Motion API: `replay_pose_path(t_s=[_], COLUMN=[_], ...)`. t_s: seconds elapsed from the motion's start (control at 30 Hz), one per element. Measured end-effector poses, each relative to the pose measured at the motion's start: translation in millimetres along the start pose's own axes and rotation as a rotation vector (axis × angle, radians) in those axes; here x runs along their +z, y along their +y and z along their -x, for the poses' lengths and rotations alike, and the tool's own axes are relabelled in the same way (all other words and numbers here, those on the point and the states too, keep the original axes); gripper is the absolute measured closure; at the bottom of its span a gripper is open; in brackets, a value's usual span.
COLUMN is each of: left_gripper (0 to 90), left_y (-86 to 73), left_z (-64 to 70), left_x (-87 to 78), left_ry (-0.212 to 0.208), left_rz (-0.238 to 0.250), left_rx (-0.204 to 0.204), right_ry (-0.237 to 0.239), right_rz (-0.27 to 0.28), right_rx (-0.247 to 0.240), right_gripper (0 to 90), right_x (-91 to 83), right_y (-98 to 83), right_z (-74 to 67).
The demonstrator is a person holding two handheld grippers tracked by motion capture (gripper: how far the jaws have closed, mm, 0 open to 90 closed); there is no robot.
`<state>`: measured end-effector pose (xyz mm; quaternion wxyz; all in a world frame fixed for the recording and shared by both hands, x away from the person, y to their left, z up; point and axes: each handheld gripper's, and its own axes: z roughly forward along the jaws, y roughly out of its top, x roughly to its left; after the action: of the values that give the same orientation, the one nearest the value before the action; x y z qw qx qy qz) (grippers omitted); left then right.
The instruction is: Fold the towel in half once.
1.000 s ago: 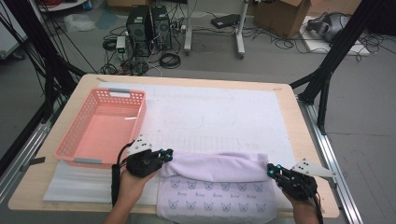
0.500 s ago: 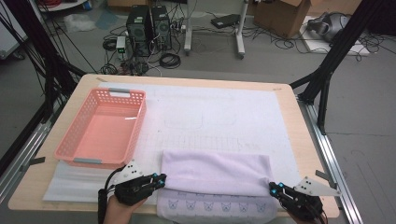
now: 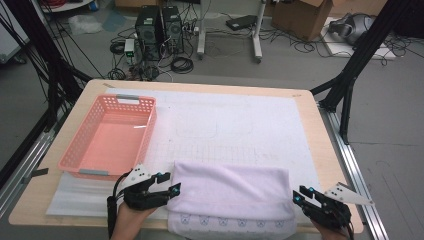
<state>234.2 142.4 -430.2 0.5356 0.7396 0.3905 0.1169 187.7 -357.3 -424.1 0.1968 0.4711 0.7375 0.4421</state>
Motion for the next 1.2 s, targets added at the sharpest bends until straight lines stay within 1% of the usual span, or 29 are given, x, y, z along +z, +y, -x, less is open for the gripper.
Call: replay_pose_path(t_s=[0.07,0.1,0.13,0.17,0.2,0.23,0.27,0.3,0.37,0.4,0.43,0.5,0.53,0.57,0.6,0.67,0.73,0.77,0.83,0.87,0.9,0.93,0.97,1.0,1.07,1.1,1.13,1.17,1.2], left_gripper=[41.3,41.2,41.2,41.3,41.3,41.3,41.4,41.3,40.9,40.6,39.9,39.3,39.3,39.3,39.3,39.2,38.2,37.6,37.5,37.6,37.6,37.8,38.6,39.0,40.4,42.7,48.4,53.9,59.7], left_y=[1.6,2.2,2.5,2.7,3.2,3.4,3.5,3.6,3.5,3.4,2.9,2.5,1.6,1.4,1.1,0.7,0.0,-0.2,-1.6,-2.2,-2.1,-2.0,-2.3,-2.3,-2.4,-2.7,-2.8,-3.0,-3.1], left_z=[-4.1,-5.9,-7.0,-7.6,-8.1,-8.6,-9.1,-10.0,-11.7,-12.5,-13.1,-13.8,-14.7,-15.2,-16.5,-19.4,-20.5,-20.9,-22.0,-22.0,-21.2,-20.3,-19.4,-18.2,-16.2,-14.5,-12.3,-9.6,-8.1], left_x=[7.4,10.6,12.4,14.8,16.8,17.9,19.0,19.5,21.1,21.7,22.4,23.1,25.4,26.0,27.8,30.9,33.7,34.4,36.9,38.1,38.9,39.5,40.6,41.3,42.1,42.3,42.6,43.2,43.4], left_ry=[0.015,0.019,0.02,0.019,0.019,0.023,0.023,0.022,0.023,0.021,0.023,0.016,0.022,0.023,0.03,0.04,0.078,0.086,0.088,0.083,0.081,0.079,0.076,0.079,0.092,0.101,0.117,0.145,0.162], left_rz=[-0.006,-0.011,-0.011,-0.007,-0.009,-0.011,-0.009,-0.013,-0.014,-0.016,-0.017,-0.022,-0.038,-0.043,-0.053,-0.079,-0.099,-0.106,-0.132,-0.149,-0.158,-0.161,-0.168,-0.173,-0.179,-0.183,-0.189,-0.195,-0.199], left_rx=[-0.011,-0.015,-0.018,-0.028,-0.026,-0.02,-0.024,-0.029,-0.036,-0.038,-0.042,-0.04,-0.029,-0.028,-0.029,-0.044,-0.044,-0.043,-0.054,-0.055,-0.052,-0.047,-0.051,-0.04,-0.025,-0.016,0.003,0.023,0.039], right_ry=[-0.005,-0.001,0.007,0.017,0.024,0.017,0.001,-0.008,-0.105,-0.133,-0.139,-0.148,-0.14,-0.134,-0.128,-0.1,-0.046,-0.019,0.005,0.006,-0.004,-0.018,-0.025,-0.026,-0.033,-0.032,-0.022,-0.001,0.024], right_rz=[-0.032,-0.053,-0.075,-0.083,-0.091,-0.11,-0.134,-0.135,-0.139,-0.136,-0.132,-0.125,-0.075,-0.066,-0.061,-0.057,-0.077,-0.087,-0.106,-0.125,-0.151,-0.149,-0.154,-0.157,-0.159,-0.161,-0.162,-0.161,-0.163], right_rx=[-0.015,-0.026,-0.039,-0.044,-0.062,-0.081,-0.092,-0.1,-0.11,-0.099,-0.07,-0.064,-0.024,-0.016,-0.011,0.003,0.018,0.015,-0.009,-0.028,-0.048,-0.067,-0.066,-0.068,-0.056,-0.053,-0.042,-0.03,-0.018], right_gripper=[61.5,61.6,63.0,65.4,67.7,69.6,70.3,72.3,71.2,73.4,74.7,73.6,67.5,67.1,66.7,64.2,60.0,59.1,58.1,56.8,55.9,56.0,56.1,56.4,58.4,62.7,69.3,77.5,83.0], right_x=[14.4,26.3,35.6,42.5,51.4,61.5,69.7,74.8,79.4,80.5,80.6,79.5,69.3,67.0,64.8,56.6,51.6,49.9,48.5,49.8,52.2,52.6,52.8,53.1,52.7,52.6,52.3,52.3,52.7], right_y=[3.4,5.9,8.3,9.8,12.1,14.8,16.8,18.8,24.7,26.5,27.3,27.7,25.1,24.1,23.1,17.9,12.5,10.1,6.6,5.9,5.4,5.4,6.1,6.5,6.4,6.4,6.3,6.2,5.7], right_z=[2.0,1.7,1.0,0.3,-0.1,0.2,1.8,5.1,12.9,17.7,21.1,23.5,26.6,27.2,27.8,29.1,28.5,27.0,21.2,18.2,15.0,12.5,11.9,12.1,10.9,11.0,11.3,11.7,10.5])
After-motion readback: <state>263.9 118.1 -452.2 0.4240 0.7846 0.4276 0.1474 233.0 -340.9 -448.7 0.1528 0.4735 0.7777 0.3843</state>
